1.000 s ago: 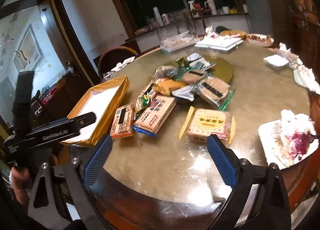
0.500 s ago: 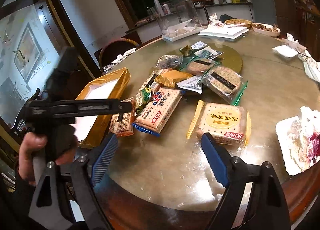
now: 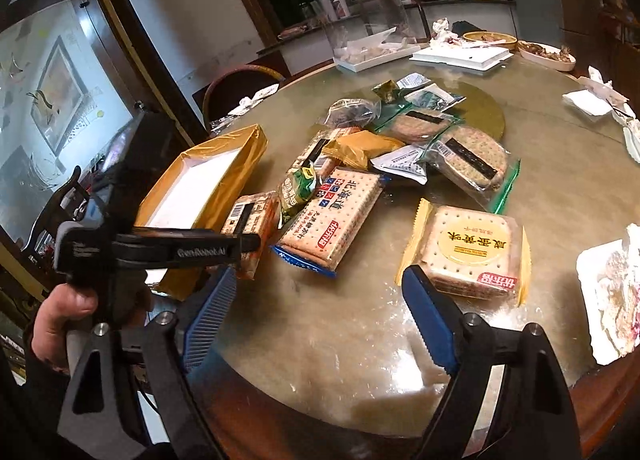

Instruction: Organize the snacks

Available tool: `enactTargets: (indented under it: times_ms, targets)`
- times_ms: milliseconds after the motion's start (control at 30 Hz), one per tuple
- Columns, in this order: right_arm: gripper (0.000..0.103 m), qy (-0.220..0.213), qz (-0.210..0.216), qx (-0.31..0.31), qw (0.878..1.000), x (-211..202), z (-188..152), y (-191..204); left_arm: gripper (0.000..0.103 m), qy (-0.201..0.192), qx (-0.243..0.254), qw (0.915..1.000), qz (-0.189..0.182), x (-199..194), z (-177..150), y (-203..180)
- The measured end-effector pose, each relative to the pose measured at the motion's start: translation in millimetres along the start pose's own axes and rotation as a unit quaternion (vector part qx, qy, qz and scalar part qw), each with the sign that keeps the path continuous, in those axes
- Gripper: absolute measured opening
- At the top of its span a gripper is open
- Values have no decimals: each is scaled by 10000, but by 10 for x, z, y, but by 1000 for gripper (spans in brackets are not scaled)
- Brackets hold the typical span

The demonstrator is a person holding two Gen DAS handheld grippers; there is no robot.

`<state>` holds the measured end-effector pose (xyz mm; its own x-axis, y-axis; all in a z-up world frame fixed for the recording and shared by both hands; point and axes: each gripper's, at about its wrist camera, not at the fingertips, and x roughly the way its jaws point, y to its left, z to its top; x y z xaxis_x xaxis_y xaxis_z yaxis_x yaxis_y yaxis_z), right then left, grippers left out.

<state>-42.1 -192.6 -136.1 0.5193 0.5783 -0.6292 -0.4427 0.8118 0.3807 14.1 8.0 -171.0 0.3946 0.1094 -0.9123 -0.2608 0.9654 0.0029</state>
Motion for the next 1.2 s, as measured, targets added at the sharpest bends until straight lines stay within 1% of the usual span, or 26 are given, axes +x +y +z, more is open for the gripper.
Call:
enactTargets:
  times_ms: [67, 133, 167, 200, 333, 367, 433, 467, 500, 533, 567, 600, 667, 767, 833, 867, 933, 1000, 1033, 1067, 1133, 1200]
  targets:
    - [85, 9, 0, 8, 10000, 27, 23, 11, 64, 67, 21, 9999, 104, 78, 56, -20]
    - [85, 38, -15, 17, 10000, 63, 54, 29, 64, 255, 127, 9995, 131, 212, 105, -44]
    - [85, 44, -22, 19, 10000, 89, 77, 37, 60, 220, 227, 9992, 232, 233, 116, -59]
    - [85, 55, -39, 31, 10000, 128, 110, 45, 58, 145, 230, 9994, 223, 226, 105, -55]
    - [85, 240, -162, 95, 9995, 359, 261, 78, 57, -108, -103, 9995, -283, 61, 24, 101]
    - [85, 267, -215, 96, 9994, 428, 304, 87, 56, -238, -197, 9985, -463, -17, -12, 136]
    - [85, 426, -337, 115, 9985, 618, 389, 108, 56, -422, -352, 9963, -668, -138, -113, 270]
    - [85, 503, -353, 126, 9980, 698, 418, 125, 56, -501, -518, 9942, -803, -219, -183, 366]
    - [81, 579, -403, 130, 9974, 799, 453, 142, 56, -565, -644, 9928, -837, -279, -224, 444]
    - [81, 636, -516, 104, 9966, 880, 477, 161, 56, -638, -735, 9909, -930, -323, -245, 504]
    - [79, 692, -665, 66, 9954, 948, 492, 177, 56, -727, -853, 9870, -1151, -387, -289, 600]
    - [75, 765, -764, 91, 9941, 1013, 500, 188, 56, -789, -919, 9849, -1241, -430, -318, 642]
    - [74, 778, -780, 226, 9937, 1022, 493, 183, 56, -922, -1036, 9793, -1471, -521, -361, 743]
    - [74, 908, -1001, 222, 9906, 1148, 495, 186, 56, -1056, -1085, 9727, -1759, -619, -295, 691]
    - [74, 1079, -1090, 253, 9878, 1256, 460, 194, 56, -1022, -1063, 9676, -2051, -654, -226, 677]
    - [74, 1049, -1227, 188, 9867, 1271, 449, 217, 56, -1048, -1049, 9661, -2115, -687, -214, 681]
    - [75, 1022, -1568, -68, 9823, 1341, 439, 305, 56, -1224, -1023, 9661, -2029, -793, -227, 701]
    - [75, 1022, -1814, -298, 9776, 1392, 418, 378, 56, -1345, -1086, 9646, -1990, -854, -237, 755]
    - [73, 1007, -1932, -481, 9748, 1408, 390, 433, 56, -1402, -1139, 9637, -1967, -882, -240, 804]
    - [73, 988, -1899, -485, 9756, 1394, 375, 437, 56, -1450, -1177, 9633, -1928, -891, -251, 845]
    - [66, 969, -1891, -503, 9759, 1309, 329, 430, 56, -1591, -1273, 9642, -1699, -918, -264, 919]
    - [63, 956, -1864, -497, 9765, 1214, 273, 402, 56, -1640, -1348, 9651, -1535, -910, -262, 994]
